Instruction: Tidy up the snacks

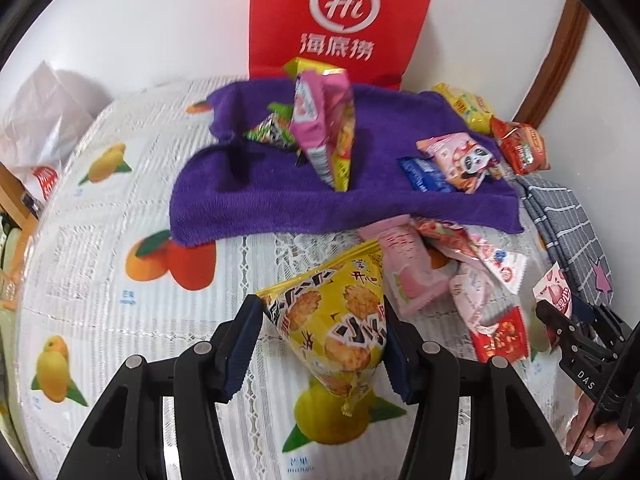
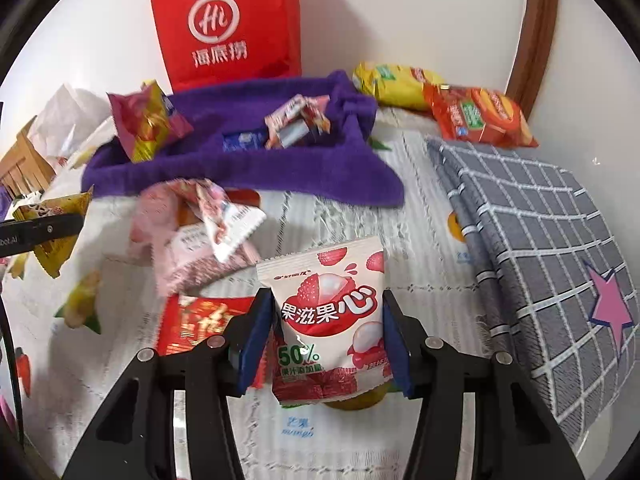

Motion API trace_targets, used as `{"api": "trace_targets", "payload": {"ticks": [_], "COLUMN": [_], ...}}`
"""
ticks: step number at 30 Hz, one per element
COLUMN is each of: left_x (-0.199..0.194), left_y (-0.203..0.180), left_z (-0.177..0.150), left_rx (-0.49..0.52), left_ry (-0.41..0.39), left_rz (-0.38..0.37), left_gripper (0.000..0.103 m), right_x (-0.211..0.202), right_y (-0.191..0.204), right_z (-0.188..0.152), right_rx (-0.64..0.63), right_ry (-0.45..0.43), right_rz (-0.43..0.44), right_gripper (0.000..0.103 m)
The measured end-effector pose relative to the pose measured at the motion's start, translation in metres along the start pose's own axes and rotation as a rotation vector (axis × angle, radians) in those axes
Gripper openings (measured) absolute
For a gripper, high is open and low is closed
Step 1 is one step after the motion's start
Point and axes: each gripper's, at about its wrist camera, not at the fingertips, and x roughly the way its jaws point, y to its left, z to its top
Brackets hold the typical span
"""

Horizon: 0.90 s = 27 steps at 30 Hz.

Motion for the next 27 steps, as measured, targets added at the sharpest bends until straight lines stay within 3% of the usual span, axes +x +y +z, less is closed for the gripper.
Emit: {"api": "trace_targets", "payload": {"ticks": [11,27], "left_x": [-0.055,-0.083], "left_y": [-0.012,-0.019], "left_z": [0.006,0.020], "left_rx": [0.009,0.016], "left_ry": [-0.079,-0.122], "left_rz": [-0.001,0.018], "left_gripper": [0.054,0.054], "right_x": [-0.055,-0.089], "right_y": [0.003,0.019], "right_z": [0.027,0.066], "right_rx": [0.049,0.070], "right_ry": [-0.080,-0.156], "right_rz": [-0.003,0.082], "right_gripper": [0.052,0.052]}}
